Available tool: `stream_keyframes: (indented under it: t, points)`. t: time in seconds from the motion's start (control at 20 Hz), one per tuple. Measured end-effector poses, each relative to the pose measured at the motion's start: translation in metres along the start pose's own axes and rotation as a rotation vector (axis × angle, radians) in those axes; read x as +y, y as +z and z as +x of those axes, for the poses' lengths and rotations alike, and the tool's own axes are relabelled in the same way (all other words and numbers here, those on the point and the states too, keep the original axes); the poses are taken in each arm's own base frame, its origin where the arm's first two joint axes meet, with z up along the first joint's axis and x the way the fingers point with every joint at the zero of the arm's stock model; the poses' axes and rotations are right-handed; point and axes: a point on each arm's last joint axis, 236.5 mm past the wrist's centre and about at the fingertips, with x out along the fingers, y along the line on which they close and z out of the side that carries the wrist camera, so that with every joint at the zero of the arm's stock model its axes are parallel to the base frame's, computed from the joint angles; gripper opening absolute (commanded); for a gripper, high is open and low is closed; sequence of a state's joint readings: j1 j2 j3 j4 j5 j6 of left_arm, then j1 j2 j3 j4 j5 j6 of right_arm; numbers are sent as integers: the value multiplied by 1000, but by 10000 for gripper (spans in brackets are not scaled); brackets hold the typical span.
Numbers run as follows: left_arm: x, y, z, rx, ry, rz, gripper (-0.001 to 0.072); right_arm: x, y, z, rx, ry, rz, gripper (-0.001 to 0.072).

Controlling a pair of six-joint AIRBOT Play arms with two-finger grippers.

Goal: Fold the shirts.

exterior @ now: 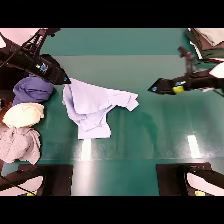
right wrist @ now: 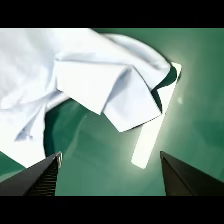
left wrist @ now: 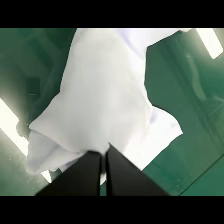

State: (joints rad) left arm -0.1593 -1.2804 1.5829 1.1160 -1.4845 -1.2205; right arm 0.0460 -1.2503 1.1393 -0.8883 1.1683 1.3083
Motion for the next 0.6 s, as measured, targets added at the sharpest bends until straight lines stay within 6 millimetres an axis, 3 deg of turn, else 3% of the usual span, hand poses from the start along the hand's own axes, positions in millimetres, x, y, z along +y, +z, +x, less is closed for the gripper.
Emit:
stream_keyframes:
  t: [0.1, 0.25, 0.35, 0.6]
  points:
    - [2, -1, 0, 3, 2, -7, 24, -13, -5, 34, 59, -1, 36, 623]
    - [3, -2, 0, 4, 4, -12, 24, -35, -11, 76, 110, -3, 99, 622]
    - [4, -2, 0, 4, 7, -15, 24, -40, -12, 99, 121, 31, 134, 553]
    - [4, -1, 0, 1, 8, -18, 24, -38, -6, 133, 97, 108, 203, 550]
